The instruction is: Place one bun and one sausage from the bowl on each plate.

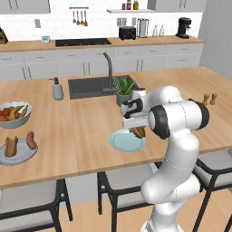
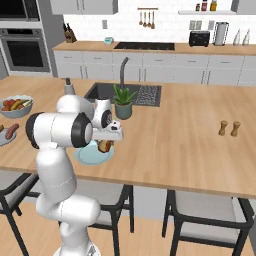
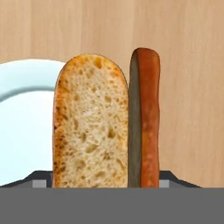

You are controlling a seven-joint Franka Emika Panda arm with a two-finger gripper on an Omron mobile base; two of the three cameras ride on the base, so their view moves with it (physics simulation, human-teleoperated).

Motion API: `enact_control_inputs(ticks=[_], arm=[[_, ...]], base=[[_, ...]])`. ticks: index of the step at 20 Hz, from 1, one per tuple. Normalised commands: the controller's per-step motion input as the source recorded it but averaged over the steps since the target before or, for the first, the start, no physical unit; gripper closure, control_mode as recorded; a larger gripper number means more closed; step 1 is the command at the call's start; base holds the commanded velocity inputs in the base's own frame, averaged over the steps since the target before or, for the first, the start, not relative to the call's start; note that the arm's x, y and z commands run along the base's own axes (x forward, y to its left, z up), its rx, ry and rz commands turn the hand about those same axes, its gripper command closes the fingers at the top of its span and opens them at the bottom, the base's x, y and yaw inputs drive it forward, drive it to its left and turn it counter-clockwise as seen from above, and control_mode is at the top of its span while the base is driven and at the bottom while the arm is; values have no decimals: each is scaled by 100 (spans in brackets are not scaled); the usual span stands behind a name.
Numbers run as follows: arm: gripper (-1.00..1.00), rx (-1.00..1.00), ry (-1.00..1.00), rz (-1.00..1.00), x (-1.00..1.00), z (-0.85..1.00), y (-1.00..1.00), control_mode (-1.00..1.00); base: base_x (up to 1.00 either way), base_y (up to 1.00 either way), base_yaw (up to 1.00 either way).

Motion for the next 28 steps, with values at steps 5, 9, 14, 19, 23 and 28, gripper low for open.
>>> enact_control_inputs(ticks=[5, 9, 14, 19, 23, 28], arm=[[100, 0, -4, 0, -36, -5, 0, -100], [100, 0, -1, 0, -8, -19, 5, -100], [100, 0, 0, 0, 18, -20, 2, -100], [-100, 0, 0, 0, 12, -9, 1, -100], [-100, 0, 0, 0, 0, 0, 0, -100], [-100, 0, -5, -1, -14, 39, 0, -100]], base=[[0, 0, 0], [0, 0, 0], [0, 0, 0], [0, 0, 0], [0, 0, 0], [0, 0, 0]])
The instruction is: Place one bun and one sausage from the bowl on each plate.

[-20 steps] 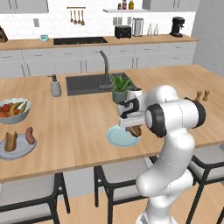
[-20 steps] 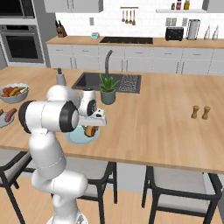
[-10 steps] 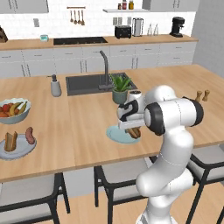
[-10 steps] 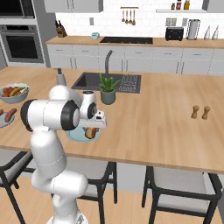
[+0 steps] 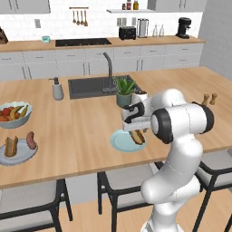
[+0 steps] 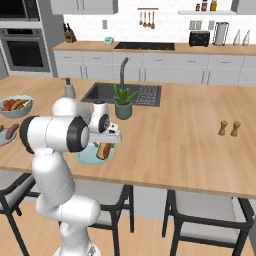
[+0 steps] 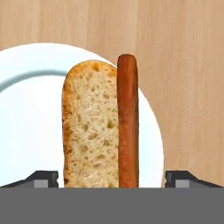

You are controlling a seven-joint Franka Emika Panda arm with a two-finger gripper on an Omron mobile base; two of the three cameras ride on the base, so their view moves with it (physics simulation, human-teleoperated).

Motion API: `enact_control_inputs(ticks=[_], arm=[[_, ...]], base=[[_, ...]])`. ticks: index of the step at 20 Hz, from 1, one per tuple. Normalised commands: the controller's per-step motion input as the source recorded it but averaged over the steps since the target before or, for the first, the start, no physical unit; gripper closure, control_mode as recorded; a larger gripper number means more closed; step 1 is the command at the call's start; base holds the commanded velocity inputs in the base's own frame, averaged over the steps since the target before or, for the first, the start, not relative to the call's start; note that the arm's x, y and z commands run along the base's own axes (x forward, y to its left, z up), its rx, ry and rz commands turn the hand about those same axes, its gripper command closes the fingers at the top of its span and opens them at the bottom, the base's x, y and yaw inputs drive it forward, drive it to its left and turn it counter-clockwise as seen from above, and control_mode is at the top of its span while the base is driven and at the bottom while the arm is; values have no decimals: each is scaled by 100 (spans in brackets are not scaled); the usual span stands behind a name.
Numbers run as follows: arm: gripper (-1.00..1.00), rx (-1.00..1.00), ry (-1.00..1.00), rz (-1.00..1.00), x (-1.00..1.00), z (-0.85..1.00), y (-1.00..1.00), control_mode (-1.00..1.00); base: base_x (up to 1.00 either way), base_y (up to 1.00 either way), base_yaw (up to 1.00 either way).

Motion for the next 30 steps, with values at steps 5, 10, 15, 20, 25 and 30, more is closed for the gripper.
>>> enact_control_inputs(ticks=[5, 10, 15, 20, 25, 30], arm=[[-100, 0, -1, 0, -38, 78, -1, -100], [-100, 0, 0, 0, -67, 55, -12, -100], [-100, 0, 0, 0, -49, 46, -7, -100], [-100, 0, 0, 0, -42, 43, -6, -100], [-100, 0, 0, 0, -50, 33, -2, -100], [-100, 0, 0, 0, -60, 24, -3, -100]], base=[[0, 0, 0], [0, 0, 0], [0, 0, 0], [0, 0, 0], [0, 0, 0], [0, 0, 0]])
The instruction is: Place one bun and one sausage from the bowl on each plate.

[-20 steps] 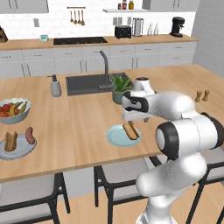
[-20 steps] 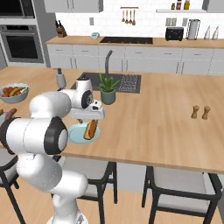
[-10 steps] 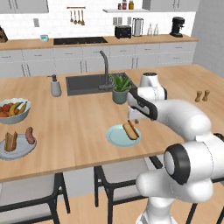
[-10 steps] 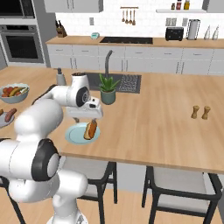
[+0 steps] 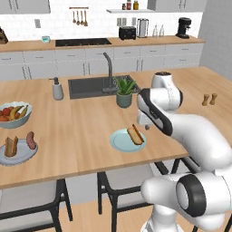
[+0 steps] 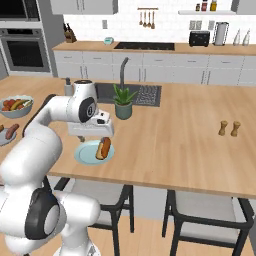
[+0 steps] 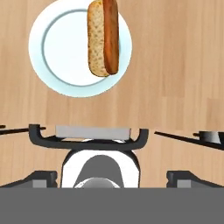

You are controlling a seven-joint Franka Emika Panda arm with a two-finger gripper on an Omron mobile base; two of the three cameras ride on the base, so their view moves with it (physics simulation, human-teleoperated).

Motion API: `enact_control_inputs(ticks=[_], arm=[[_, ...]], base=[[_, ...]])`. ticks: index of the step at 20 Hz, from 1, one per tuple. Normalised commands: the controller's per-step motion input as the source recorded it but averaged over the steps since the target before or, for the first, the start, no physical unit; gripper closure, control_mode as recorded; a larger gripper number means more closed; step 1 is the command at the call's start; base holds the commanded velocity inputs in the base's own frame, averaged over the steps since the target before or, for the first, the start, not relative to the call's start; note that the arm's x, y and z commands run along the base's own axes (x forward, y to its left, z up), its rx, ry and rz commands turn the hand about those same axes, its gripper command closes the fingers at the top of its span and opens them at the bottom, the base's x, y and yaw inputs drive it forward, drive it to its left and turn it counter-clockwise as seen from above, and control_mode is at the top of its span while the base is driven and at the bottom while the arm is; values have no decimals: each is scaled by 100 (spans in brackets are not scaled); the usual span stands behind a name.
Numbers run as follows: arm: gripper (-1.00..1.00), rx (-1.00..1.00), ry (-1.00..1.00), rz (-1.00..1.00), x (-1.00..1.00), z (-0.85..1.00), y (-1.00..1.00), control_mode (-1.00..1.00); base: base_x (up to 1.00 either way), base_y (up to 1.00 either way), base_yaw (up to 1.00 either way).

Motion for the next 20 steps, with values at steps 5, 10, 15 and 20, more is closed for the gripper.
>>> enact_control_inputs(ticks=[5, 10, 15, 20], arm=[[-100, 0, 0, -1, -44, 32, -15, -100], [-100, 0, 0, 0, -40, 8, -30, -100], [-100, 0, 0, 0, -9, 0, -9, 100], [-100, 0, 0, 0, 0, 0, 0, 100]], base=[[0, 0, 0], [0, 0, 0], [0, 2, 0], [-18, 70, 0]])
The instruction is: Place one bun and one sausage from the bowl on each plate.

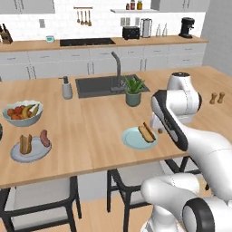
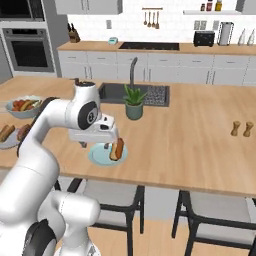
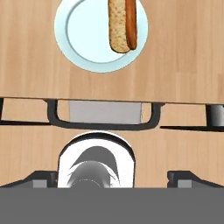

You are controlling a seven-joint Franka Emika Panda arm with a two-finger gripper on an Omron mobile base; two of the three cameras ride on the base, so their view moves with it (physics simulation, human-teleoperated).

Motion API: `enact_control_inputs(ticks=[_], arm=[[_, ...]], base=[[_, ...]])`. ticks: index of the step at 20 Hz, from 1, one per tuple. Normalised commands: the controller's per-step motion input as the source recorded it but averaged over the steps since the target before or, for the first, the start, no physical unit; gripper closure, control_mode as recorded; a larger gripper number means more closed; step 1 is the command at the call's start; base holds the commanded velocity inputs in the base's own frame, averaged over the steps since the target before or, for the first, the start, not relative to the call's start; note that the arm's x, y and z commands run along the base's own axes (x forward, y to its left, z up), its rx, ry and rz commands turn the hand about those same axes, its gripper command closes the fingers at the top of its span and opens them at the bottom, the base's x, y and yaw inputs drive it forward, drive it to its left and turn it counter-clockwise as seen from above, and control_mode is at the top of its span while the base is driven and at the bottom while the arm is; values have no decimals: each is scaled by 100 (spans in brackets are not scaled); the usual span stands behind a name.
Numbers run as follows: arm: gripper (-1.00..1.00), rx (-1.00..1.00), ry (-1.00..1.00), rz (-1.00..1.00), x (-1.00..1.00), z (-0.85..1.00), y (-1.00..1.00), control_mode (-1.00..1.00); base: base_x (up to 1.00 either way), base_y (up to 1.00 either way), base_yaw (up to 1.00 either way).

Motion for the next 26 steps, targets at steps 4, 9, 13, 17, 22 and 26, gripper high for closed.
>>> enact_control_inputs(ticks=[4, 9, 13, 17, 22, 26], arm=[[-100, 0, 0, 0, 0, 0, 0, 100], [-100, 0, 0, 0, 0, 0, 0, 100], [-100, 0, 0, 0, 0, 0, 0, 100], [-100, 0, 0, 0, 0, 0, 0, 100], [-100, 0, 0, 0, 0, 0, 0, 100], [-100, 0, 0, 0, 0, 0, 0, 100]], base=[[-35, 100, 0], [-46, 100, 0], [-2, 100, 0], [0, 100, 0], [0, 95, 0], [6, 72, 0]])
